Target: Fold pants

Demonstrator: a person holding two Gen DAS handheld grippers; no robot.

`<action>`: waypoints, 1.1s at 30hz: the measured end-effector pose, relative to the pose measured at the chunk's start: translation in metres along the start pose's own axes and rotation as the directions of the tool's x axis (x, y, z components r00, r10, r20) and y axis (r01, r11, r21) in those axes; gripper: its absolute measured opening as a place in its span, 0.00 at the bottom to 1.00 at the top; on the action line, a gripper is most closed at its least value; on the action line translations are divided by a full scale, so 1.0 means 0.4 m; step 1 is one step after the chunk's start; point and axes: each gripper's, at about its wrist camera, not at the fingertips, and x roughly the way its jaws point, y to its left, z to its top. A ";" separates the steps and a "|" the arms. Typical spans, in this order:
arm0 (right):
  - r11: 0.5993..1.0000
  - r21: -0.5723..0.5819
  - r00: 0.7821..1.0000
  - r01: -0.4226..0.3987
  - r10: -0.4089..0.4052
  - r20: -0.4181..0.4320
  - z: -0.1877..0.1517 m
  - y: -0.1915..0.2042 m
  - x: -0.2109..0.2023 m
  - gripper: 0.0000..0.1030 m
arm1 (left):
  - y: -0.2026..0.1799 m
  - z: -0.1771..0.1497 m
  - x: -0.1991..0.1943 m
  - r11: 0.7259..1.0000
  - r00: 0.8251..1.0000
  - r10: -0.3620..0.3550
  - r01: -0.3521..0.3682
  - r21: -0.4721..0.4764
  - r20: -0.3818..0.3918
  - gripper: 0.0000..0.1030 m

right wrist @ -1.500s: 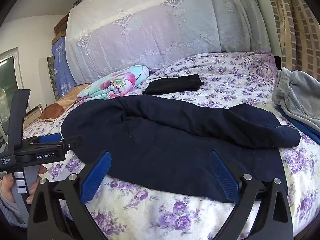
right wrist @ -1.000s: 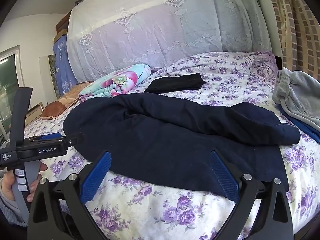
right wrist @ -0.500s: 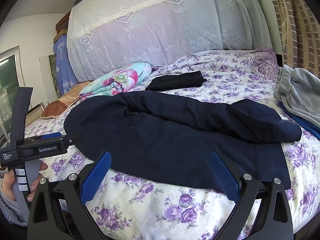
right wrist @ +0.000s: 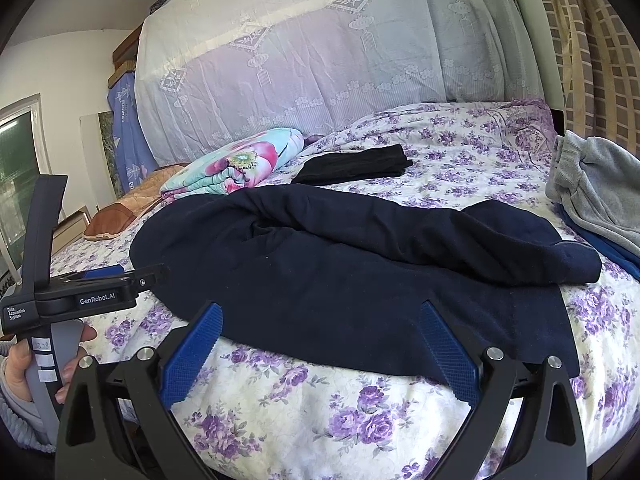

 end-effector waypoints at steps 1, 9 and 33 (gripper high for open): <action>1.000 0.000 1.000 0.000 0.000 -0.001 0.000 0.000 0.000 0.96 | 0.000 0.000 0.000 1.000 1.000 0.000 0.000 0.000 0.000 0.95; 1.000 0.002 1.000 0.001 -0.001 -0.001 -0.002 -0.001 0.000 0.96 | 0.000 -0.004 -0.003 1.000 1.000 0.001 -0.001 -0.001 -0.002 0.95; 1.000 0.009 1.000 -0.002 0.002 -0.005 -0.012 0.003 -0.002 0.96 | -0.004 -0.017 -0.005 1.000 1.000 0.000 0.000 -0.001 -0.007 0.95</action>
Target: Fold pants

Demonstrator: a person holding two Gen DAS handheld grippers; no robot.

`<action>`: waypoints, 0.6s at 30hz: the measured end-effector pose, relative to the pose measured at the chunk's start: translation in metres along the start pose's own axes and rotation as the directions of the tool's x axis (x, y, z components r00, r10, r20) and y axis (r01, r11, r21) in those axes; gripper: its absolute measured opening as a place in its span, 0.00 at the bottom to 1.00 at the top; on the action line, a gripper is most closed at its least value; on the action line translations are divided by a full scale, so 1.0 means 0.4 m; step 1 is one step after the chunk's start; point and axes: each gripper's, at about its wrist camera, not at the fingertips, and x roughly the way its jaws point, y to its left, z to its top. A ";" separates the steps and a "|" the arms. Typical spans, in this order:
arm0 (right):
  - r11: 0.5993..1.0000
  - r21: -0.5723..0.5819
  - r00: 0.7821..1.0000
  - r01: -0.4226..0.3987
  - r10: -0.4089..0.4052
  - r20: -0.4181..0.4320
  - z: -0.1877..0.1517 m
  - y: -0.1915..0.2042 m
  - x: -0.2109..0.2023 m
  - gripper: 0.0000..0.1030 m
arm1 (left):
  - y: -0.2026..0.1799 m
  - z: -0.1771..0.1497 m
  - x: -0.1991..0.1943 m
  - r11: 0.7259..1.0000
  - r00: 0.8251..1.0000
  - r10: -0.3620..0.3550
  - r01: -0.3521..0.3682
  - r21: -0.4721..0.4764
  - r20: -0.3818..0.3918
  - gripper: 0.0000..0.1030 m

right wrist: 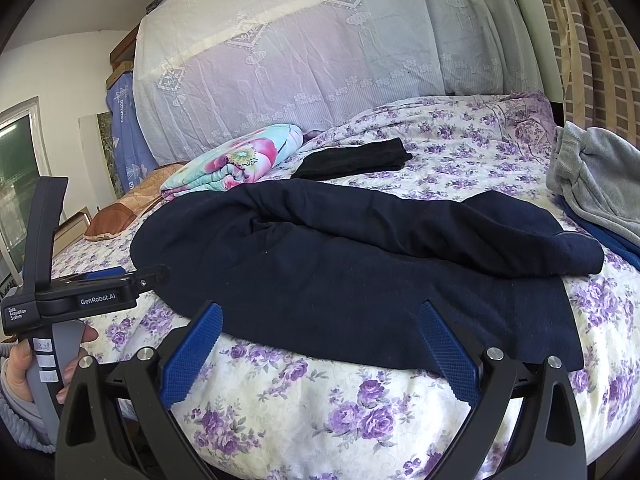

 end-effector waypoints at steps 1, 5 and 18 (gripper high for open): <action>1.000 0.000 1.000 0.000 0.000 0.000 0.000 0.001 0.000 0.96 | 0.000 0.001 0.000 1.000 1.000 0.001 -0.001 0.000 0.000 0.95; 1.000 0.001 1.000 -0.001 0.001 0.000 0.003 -0.002 0.001 0.96 | -0.001 0.000 0.000 1.000 1.000 0.001 -0.001 -0.001 -0.001 0.95; 1.000 0.012 1.000 -0.003 0.003 -0.010 -0.019 0.001 0.002 0.96 | -0.011 -0.020 0.013 1.000 1.000 0.001 -0.001 0.001 -0.017 0.95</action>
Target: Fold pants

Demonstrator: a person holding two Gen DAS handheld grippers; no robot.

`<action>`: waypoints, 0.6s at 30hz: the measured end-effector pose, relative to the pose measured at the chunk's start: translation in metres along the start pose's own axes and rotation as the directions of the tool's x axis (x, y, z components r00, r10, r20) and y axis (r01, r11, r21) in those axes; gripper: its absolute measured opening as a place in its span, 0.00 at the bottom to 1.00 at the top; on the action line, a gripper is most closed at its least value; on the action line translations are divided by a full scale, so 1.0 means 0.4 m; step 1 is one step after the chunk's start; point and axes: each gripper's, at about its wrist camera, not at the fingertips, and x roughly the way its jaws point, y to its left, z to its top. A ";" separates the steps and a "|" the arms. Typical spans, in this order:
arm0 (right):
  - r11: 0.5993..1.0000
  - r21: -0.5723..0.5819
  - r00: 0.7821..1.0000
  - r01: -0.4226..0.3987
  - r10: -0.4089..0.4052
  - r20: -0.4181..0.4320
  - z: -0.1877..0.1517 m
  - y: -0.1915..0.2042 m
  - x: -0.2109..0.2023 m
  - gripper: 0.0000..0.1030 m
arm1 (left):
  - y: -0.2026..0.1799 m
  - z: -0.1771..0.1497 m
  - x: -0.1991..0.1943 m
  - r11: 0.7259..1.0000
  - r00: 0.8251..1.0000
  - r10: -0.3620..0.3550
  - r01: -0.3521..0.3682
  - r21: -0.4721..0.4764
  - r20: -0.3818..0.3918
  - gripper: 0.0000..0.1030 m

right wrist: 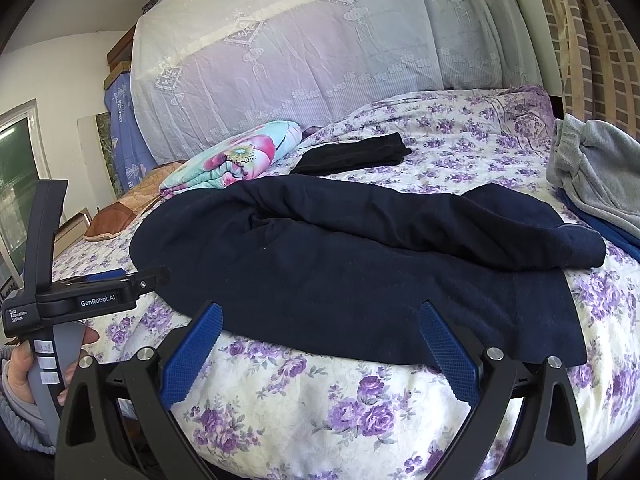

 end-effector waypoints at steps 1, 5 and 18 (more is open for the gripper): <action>1.000 0.001 1.000 -0.001 0.001 -0.001 0.002 -0.003 0.001 0.96 | 0.002 0.000 0.003 1.000 1.000 -0.003 0.003 0.001 -0.005 0.95; 0.999 0.032 1.000 -0.016 0.017 -0.021 -0.001 -0.028 0.009 0.96 | 0.042 0.002 0.028 0.999 0.998 -0.048 0.047 -0.026 -0.042 0.95; 0.832 0.540 0.979 -0.125 0.191 -0.066 -0.096 -0.350 -0.048 0.96 | 0.442 0.062 0.170 0.855 0.967 -0.246 0.182 -0.486 -0.071 0.95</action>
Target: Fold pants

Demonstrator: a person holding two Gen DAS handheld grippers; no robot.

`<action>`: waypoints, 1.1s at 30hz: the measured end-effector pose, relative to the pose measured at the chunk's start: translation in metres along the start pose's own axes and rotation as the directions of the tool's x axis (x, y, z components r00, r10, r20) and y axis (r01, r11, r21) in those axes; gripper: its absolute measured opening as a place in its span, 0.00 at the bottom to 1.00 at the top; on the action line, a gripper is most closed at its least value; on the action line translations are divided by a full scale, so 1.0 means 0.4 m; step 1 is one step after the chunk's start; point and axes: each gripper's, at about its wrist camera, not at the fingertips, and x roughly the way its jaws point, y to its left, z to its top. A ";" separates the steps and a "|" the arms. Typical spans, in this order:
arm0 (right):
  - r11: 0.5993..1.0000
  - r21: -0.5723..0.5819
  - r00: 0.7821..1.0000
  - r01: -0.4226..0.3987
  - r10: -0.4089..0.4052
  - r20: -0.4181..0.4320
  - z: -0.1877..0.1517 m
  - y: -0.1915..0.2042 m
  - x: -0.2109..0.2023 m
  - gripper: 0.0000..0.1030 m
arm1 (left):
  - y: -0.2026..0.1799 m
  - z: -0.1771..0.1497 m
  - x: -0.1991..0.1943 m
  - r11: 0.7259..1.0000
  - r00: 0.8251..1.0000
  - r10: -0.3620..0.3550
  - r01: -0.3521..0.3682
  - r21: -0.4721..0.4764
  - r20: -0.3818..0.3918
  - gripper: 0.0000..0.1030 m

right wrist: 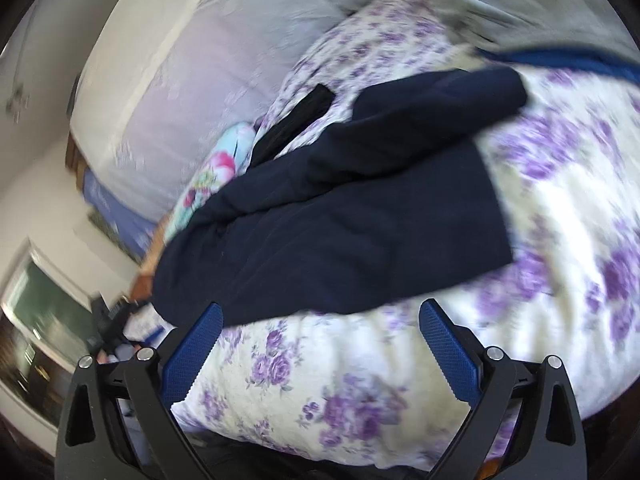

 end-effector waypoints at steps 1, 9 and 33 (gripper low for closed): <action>0.999 0.042 1.000 -0.026 0.026 0.013 0.005 -0.020 -0.010 0.96 | 0.006 0.010 0.000 1.000 1.000 0.013 -0.013 -0.002 0.005 0.95; 0.963 0.248 0.994 -0.108 0.096 0.059 0.045 -0.079 -0.011 0.97 | 0.082 0.112 0.048 0.997 0.999 -0.014 0.011 -0.072 -0.048 0.95; 0.962 0.221 0.987 -0.161 0.158 0.031 0.230 -0.087 0.016 0.11 | 0.109 0.235 -0.079 0.939 0.952 -0.302 0.306 -0.161 0.047 0.08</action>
